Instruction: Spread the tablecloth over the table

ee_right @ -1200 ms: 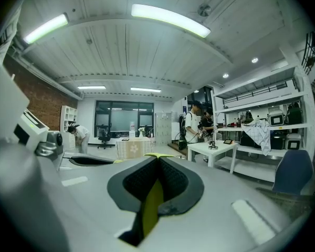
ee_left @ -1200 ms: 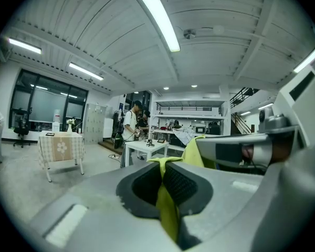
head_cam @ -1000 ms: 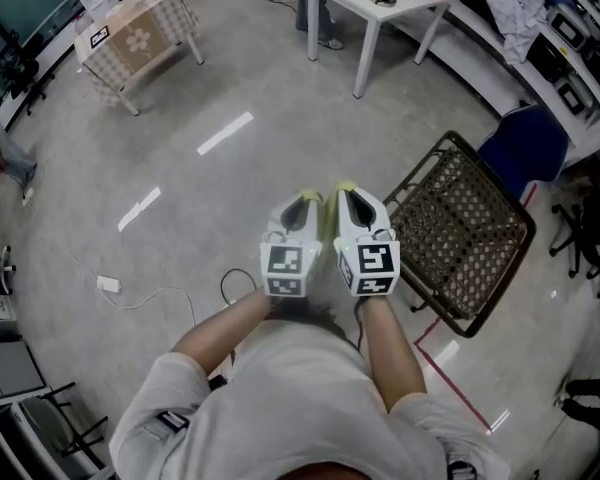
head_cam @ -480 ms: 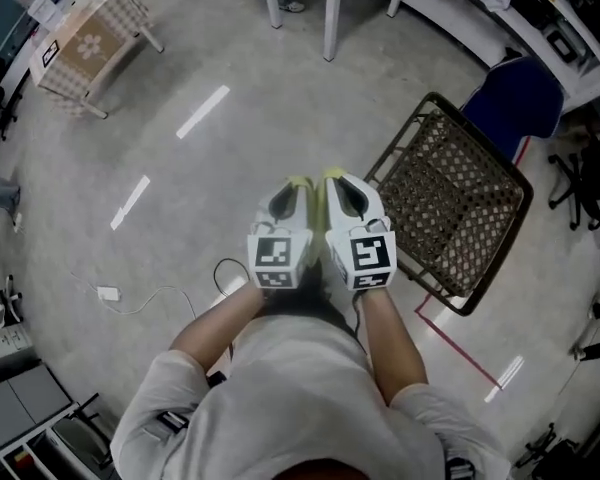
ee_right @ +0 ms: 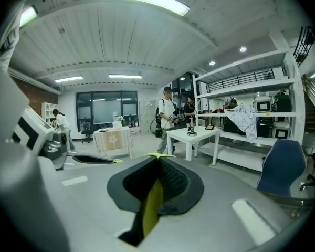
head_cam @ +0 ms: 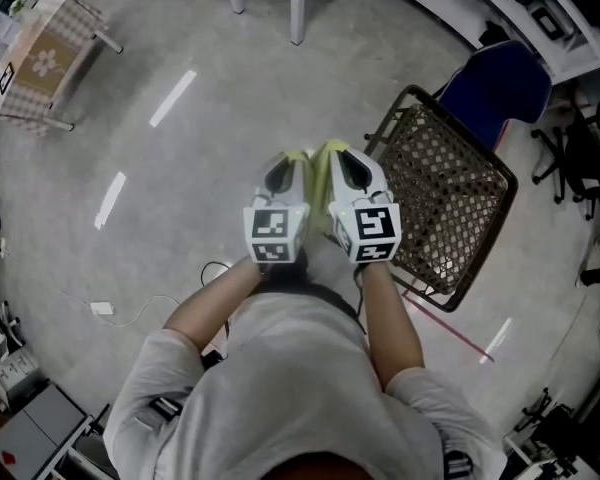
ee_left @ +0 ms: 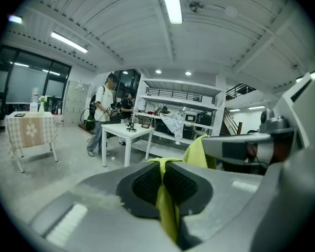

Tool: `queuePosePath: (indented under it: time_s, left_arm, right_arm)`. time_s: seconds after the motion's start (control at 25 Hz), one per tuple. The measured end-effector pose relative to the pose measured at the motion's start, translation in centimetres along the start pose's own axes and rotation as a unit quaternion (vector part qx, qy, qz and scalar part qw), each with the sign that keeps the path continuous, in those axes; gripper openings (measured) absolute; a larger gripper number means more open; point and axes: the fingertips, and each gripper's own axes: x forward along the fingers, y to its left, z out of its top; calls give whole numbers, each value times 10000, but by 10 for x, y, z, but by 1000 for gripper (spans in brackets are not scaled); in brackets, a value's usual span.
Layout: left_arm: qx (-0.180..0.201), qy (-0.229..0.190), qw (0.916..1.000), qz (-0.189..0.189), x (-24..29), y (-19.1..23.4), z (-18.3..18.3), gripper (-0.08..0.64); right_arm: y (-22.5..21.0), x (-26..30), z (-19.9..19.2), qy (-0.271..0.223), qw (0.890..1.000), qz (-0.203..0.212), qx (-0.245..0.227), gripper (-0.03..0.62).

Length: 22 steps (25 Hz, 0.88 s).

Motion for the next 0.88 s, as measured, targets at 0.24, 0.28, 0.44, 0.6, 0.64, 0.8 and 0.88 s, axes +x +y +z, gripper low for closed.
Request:
queuePosePath:
  time_s: [0.24,0.28,0.44,0.6,0.64,0.8,0.88]
  left_arm:
    - [116,104,9990,-417,45,-8,21,25]
    - [127,150,9987,-469,50,-12,21,25]
    - [152,271,9980,-552,73,-33,17,25]
    - [149,373,9982,-455,93,-51,9,25]
    - [153,388,9983,-405,98,-53,6,25]
    - [170,423,9989,-69,121,-50,2,25]
    - [174,418,9990,43,132,-48,6,25]
  right_arm:
    - [-38,21,15,21,9990,-415,154,11]
    - [-42,23,14,60,9989,-437,188,11]
    - [-70,27,9,156,9985,-466,259,11]
    - [-99,25,-2,209,9987,-391,239,11]
    - [-106,25,-5,211,9988,-363,236,11]
    - [-140,33,-12,137,9991,-335,214,11]
    - [-155,38,-11,90,9992,-333,211,11]
